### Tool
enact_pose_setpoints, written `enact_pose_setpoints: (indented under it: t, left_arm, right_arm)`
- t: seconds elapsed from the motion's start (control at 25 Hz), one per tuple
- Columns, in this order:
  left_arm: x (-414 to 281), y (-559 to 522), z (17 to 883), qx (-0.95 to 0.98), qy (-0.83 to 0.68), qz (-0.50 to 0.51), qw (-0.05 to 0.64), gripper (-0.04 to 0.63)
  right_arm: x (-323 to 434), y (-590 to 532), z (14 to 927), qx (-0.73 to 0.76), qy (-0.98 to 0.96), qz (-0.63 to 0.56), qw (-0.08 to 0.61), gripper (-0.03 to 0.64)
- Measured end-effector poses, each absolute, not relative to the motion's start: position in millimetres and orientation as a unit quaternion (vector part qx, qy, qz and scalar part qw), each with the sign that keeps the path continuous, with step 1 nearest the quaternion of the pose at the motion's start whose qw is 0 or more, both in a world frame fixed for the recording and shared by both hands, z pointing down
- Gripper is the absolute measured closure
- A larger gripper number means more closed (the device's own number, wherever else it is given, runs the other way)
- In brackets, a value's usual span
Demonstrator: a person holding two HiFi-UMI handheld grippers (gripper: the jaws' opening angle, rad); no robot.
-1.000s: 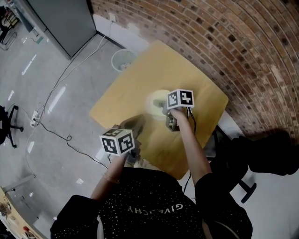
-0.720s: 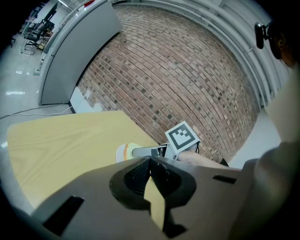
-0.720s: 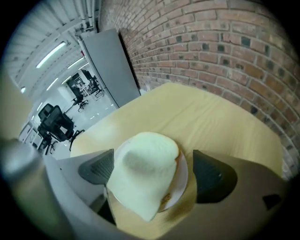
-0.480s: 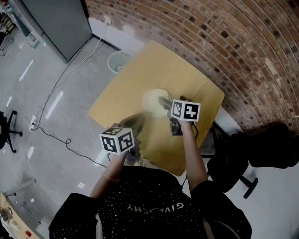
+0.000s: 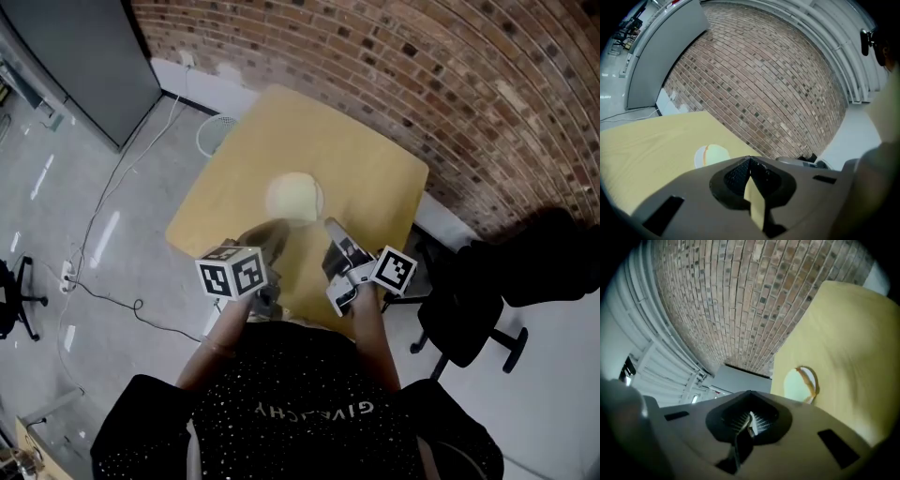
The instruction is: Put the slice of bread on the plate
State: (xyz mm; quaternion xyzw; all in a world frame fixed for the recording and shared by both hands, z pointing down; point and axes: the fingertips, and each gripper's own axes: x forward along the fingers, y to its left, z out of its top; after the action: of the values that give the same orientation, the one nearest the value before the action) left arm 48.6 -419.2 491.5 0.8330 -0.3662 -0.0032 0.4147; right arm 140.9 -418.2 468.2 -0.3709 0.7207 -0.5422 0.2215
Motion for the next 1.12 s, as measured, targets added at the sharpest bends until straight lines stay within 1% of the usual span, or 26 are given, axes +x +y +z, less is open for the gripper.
enact_pose_setpoints:
  t: [0.12, 0.16, 0.2, 0.32, 0.36, 0.52, 0.92, 1.12]
  left_arm:
    - [61.2, -415.3, 486.5, 0.839, -0.353, -0.008, 0.413, 0.584]
    - [64.4, -413.9, 486.7, 0.841, -0.350, -0.008, 0.413, 0.584]
    - [67.2, -412.2, 487.5, 0.841, -0.347, -0.006, 0.414, 0.584]
    - [75.0, -407.2, 490.0, 0.842, -0.342, -0.002, 0.417, 0.584]
    - [76.4, -406.6, 490.4, 0.842, -0.341, -0.001, 0.417, 0.584]
    - [77.0, -409.1, 491.6, 0.841, -0.342, -0.003, 0.420, 0.584]
    - [66.0, -415.5, 491.1, 0.834, -0.361, -0.009, 0.416, 0.584]
    - [55.4, -422.6, 490.4, 0.830, -0.372, -0.011, 0.415, 0.584]
  right_arm:
    - [146.4, -400.8, 462.5, -0.350, 0.702, -0.555, 0.277, 0.603]
    - [148.7, -397.9, 462.7, -0.354, 0.700, -0.552, 0.284, 0.603]
    - [150.7, -395.6, 464.6, -0.366, 0.702, -0.544, 0.278, 0.604]
    - [154.7, -386.9, 473.1, -0.407, 0.716, -0.522, 0.223, 0.604]
    - [156.1, -384.6, 474.4, -0.412, 0.716, -0.520, 0.215, 0.604]
    - [159.0, -382.4, 474.8, -0.408, 0.706, -0.531, 0.229, 0.604]
    - [158.8, -387.4, 489.6, -0.412, 0.696, -0.548, 0.213, 0.604]
    - [155.1, -397.2, 492.1, -0.408, 0.691, -0.556, 0.217, 0.604]
